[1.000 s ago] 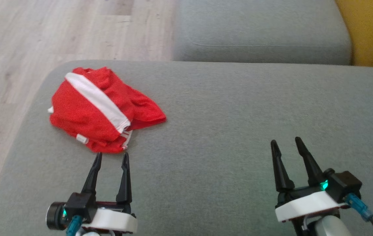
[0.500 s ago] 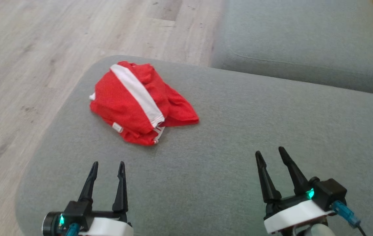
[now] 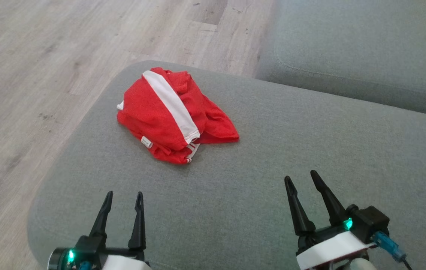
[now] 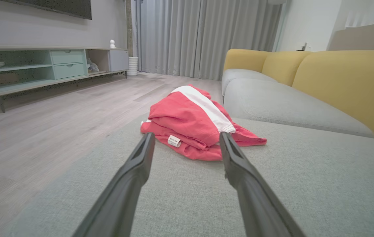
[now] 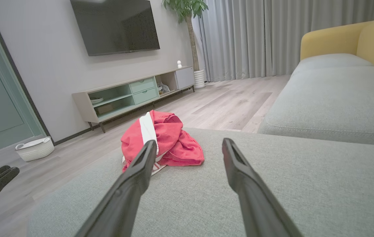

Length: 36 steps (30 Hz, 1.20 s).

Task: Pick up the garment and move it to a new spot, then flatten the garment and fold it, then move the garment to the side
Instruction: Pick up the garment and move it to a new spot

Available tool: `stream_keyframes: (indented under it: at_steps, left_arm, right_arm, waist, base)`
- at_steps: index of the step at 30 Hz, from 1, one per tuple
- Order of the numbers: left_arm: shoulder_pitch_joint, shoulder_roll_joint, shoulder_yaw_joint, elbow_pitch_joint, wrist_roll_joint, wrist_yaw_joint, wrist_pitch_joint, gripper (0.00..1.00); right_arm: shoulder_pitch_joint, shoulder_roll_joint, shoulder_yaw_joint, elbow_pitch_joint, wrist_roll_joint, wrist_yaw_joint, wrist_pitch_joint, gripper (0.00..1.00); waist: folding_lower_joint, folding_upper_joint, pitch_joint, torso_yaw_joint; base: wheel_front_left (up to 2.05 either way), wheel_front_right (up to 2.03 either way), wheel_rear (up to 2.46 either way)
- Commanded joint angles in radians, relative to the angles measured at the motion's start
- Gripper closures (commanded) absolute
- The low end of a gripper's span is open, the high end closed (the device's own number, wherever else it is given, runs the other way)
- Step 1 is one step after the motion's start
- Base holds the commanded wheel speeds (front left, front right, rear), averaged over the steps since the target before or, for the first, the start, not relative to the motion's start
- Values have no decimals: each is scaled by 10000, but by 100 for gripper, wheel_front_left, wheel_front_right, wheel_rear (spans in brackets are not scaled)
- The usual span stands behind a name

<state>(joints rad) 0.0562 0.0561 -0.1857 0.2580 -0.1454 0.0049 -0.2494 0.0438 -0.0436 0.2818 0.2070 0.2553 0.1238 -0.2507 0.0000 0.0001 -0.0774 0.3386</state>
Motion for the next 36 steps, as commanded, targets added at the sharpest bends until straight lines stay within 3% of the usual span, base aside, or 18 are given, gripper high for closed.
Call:
stream_keyframes:
  at_steps: [1, 6, 12, 18, 24, 30, 35, 36]
  left_arm:
    - [-496, 18, 356, -247, 98, -80, -124, 0]
    - [-1561, 386, 145, 15, 367, -455, -102, 0]
    - [-4401, 1048, -277, 467, 440, -1107, 874, 0]
    - [-7578, 2019, -989, 1937, -477, -1344, 3172, 0]
    - [-9142, 2995, -1760, 4072, -1917, -1352, 5445, 0]
    - [-9665, 3468, -1764, 5688, -2222, -1332, 5552, 0]
    - [-9810, 3390, -1798, 6611, -2284, -1292, 5265, 0]
    - [-9842, 3355, -1819, 6742, -2309, -1297, 5226, 30]
  right_arm:
    - [-323, -66, 222, -318, 67, 69, -111, 0]
    - [-481, -66, 236, -359, -40, 69, -111, 0]
    - [-936, -66, 56, -519, -259, 69, -111, 0]
    - [-1525, -66, 112, -660, -473, 69, -111, 0]
    - [-1933, -66, 320, -736, -437, 69, -111, 0]
    - [-2121, -66, 317, -772, -510, 69, -111, 0]
    - [-2091, -66, 357, -842, -627, 69, -111, 0]
    - [-2080, -66, 346, -843, -628, 69, -111, 0]
  waist:
    - [0, -1, 66, -91]
    - [0, -1, 436, -501]
    - [0, -1, 1343, -1046]
    - [0, -1, 2450, -1676]
    - [0, -1, 3130, -2325]
    - [0, -1, 3438, -2793]
    - [0, -1, 3474, -2937]
    - [0, -1, 3470, -2940]
  base:
    - [0, 0, 0]
    - [0, 0, 0]
    - [0, 0, 0]
    - [0, 0, 0]
    - [0, 0, 0]
    - [0, 0, 0]
    - [0, 0, 0]
    - [0, 0, 0]
